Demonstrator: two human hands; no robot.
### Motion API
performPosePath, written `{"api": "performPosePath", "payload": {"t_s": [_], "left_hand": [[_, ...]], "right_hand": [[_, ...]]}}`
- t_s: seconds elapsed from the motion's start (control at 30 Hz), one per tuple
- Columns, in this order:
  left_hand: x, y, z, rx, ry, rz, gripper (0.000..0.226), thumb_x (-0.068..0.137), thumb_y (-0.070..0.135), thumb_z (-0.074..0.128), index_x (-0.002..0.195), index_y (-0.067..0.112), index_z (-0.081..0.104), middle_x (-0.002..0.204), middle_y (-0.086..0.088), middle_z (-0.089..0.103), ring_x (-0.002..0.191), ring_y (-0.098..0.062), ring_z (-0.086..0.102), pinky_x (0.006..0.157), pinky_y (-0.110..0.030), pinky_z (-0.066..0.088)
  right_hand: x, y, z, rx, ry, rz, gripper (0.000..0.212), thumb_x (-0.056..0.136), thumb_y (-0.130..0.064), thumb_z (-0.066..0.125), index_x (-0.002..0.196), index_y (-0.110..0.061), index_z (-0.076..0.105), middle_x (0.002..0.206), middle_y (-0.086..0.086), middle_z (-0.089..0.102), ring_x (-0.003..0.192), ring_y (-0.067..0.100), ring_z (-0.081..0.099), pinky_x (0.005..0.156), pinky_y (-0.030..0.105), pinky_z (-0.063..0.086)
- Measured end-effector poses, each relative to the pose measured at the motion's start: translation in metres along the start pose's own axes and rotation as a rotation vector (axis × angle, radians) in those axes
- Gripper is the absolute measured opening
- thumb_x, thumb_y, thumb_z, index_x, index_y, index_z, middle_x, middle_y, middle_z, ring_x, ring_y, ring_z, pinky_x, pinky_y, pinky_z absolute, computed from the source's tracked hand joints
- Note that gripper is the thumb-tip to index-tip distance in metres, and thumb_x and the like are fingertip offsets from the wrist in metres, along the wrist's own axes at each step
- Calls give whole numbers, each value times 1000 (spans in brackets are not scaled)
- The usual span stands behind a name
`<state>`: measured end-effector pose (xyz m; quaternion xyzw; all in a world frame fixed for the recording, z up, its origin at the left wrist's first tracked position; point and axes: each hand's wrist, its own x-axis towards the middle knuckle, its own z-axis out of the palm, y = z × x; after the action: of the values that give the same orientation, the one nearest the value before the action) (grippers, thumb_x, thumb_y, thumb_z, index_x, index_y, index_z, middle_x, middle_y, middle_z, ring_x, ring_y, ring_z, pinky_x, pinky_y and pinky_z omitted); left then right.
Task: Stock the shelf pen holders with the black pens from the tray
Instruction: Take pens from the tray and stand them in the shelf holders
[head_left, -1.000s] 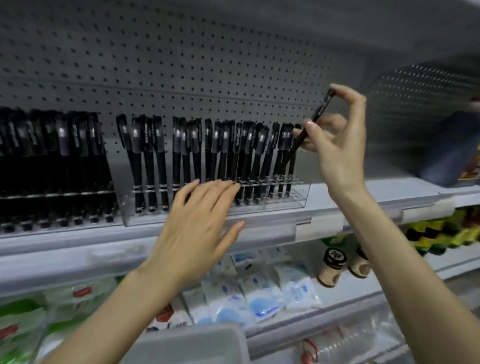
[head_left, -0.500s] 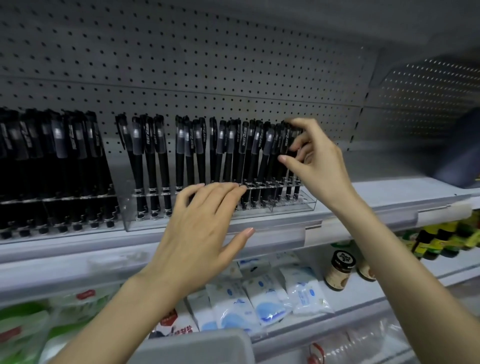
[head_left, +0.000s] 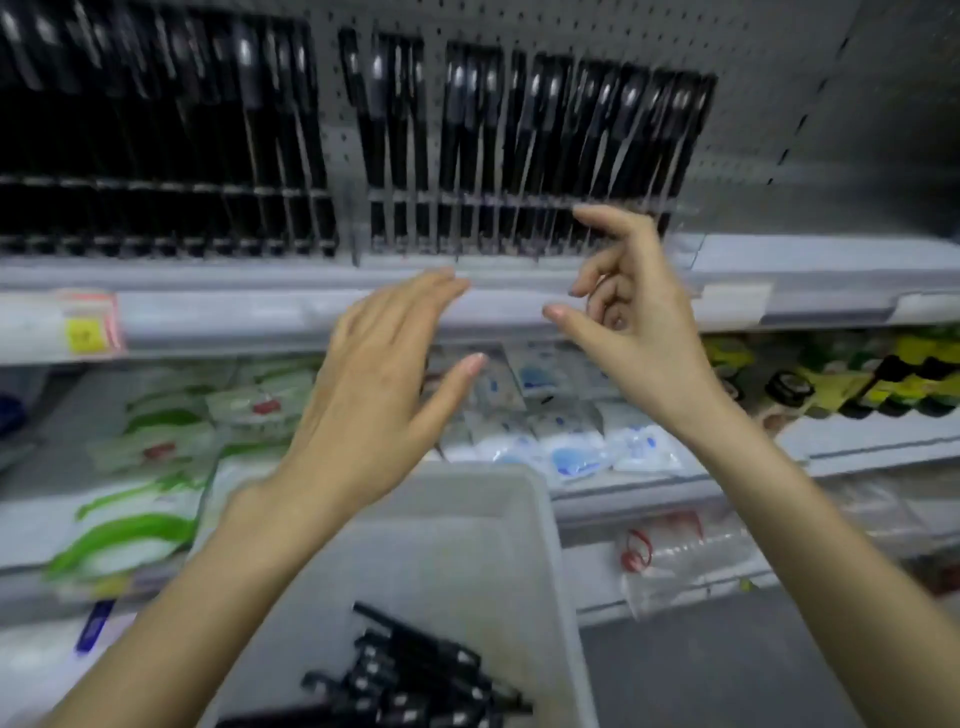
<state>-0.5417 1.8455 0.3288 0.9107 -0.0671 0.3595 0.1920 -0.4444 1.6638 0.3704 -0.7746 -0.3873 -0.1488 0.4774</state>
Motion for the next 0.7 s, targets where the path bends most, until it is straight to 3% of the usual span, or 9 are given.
{"api": "performPosePath", "payload": {"t_s": [0.13, 0.2, 0.3, 0.4, 0.47, 0.57, 0.7], "left_hand": [[-117, -13, -8, -137, -25, -368, 49, 97, 44, 41, 140, 22, 39, 142, 10, 41, 134, -6, 34, 109, -22, 24], [-169, -26, -16, -64, -70, -490, 54, 95, 50, 39, 141, 22, 39, 146, 8, 40, 137, -9, 32, 113, -30, 24], [-223, -50, -29, 60, -143, -667, 68, 92, 60, 33, 145, 19, 35, 152, 2, 35, 140, -16, 30, 114, -41, 24], [-253, -62, -31, 48, -187, -760, 74, 91, 64, 33, 148, 18, 28, 153, -2, 33, 139, -21, 32, 113, -47, 29], [-263, -62, -26, -19, -199, -792, 76, 92, 64, 36, 151, 19, 23, 157, 1, 24, 143, -8, 20, 118, -37, 21], [-270, -58, -17, -34, -204, -805, 77, 92, 56, 40, 154, 19, 14, 160, 10, 9, 137, 15, -3, 110, -6, -1], [-272, -62, -15, -36, -198, -815, 77, 90, 53, 39, 154, 18, 14, 160, 9, 8, 138, 12, -1, 105, 1, -4]], "right_hand": [[-98, 11, 77, 182, -316, 251, 49, 83, -11, 71, 118, -34, 47, 90, 0, 55, 65, 8, 52, 64, 16, 43], [-144, 25, 113, 225, -458, 427, 43, 81, -14, 73, 107, -39, 50, 92, -2, 55, 72, 8, 54, 68, 16, 44], [-190, 47, 149, 23, -637, 518, 32, 80, -31, 74, 102, -37, 51, 97, -11, 50, 87, 10, 54, 82, 24, 48], [-212, 50, 163, -106, -832, 539, 45, 79, -48, 69, 116, -29, 51, 103, -13, 45, 102, 7, 47, 92, 27, 43], [-220, 45, 168, -81, -868, 543, 50, 76, -49, 72, 118, -32, 50, 104, -13, 43, 105, 6, 43, 93, 25, 39], [-226, 39, 175, -42, -810, 476, 37, 71, -48, 76, 98, -42, 53, 100, -15, 46, 96, -2, 42, 86, 19, 38], [-218, 39, 181, 1, -804, 506, 23, 72, -39, 79, 79, -40, 57, 86, -13, 54, 73, -7, 49, 67, 11, 39]]}}
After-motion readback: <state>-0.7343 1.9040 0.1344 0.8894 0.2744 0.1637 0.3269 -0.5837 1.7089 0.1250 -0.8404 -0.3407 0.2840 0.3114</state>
